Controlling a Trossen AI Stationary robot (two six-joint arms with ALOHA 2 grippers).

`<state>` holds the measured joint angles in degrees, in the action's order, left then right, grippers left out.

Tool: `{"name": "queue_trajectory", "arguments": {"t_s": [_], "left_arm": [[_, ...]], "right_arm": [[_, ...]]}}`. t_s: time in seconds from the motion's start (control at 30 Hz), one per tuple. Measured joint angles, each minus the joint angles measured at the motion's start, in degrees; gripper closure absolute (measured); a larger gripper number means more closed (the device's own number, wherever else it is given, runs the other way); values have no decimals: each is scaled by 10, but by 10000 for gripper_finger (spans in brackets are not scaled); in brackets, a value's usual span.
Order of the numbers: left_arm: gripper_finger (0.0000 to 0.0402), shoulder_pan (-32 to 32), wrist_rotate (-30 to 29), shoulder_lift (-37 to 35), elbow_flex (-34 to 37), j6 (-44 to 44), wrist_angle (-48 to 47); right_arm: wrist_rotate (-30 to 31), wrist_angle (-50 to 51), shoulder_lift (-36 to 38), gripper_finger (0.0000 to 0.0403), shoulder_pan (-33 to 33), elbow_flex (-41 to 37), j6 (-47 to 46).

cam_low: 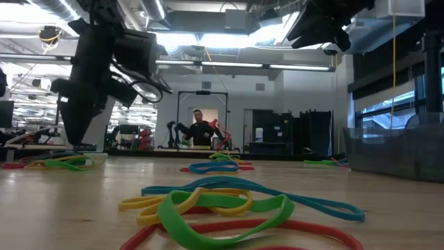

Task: Pick and place rubber bands into bin
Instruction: Put the black rubber band into the black bin

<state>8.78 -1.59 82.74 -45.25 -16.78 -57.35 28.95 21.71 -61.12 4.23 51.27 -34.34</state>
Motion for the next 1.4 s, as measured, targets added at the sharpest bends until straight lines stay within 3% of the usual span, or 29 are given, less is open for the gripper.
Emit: {"name": "queue_trajectory", "arguments": {"t_s": [0.17,0.77,1.13,1.27,1.4], "left_arm": [[293,-2,42,0,0,-5,2],[263,-5,41,0,1,0,34],[263,-5,42,0,46,-15,57],[285,-6,68,0,46,-19,59],[355,-6,80,0,46,-26,57]], "right_arm": [[0,0,0,283,0,0,-2],[0,0,0,283,0,0,1],[0,1,0,283,0,0,1],[0,3,0,283,0,0,1],[0,3,0,283,0,0,1]]}}
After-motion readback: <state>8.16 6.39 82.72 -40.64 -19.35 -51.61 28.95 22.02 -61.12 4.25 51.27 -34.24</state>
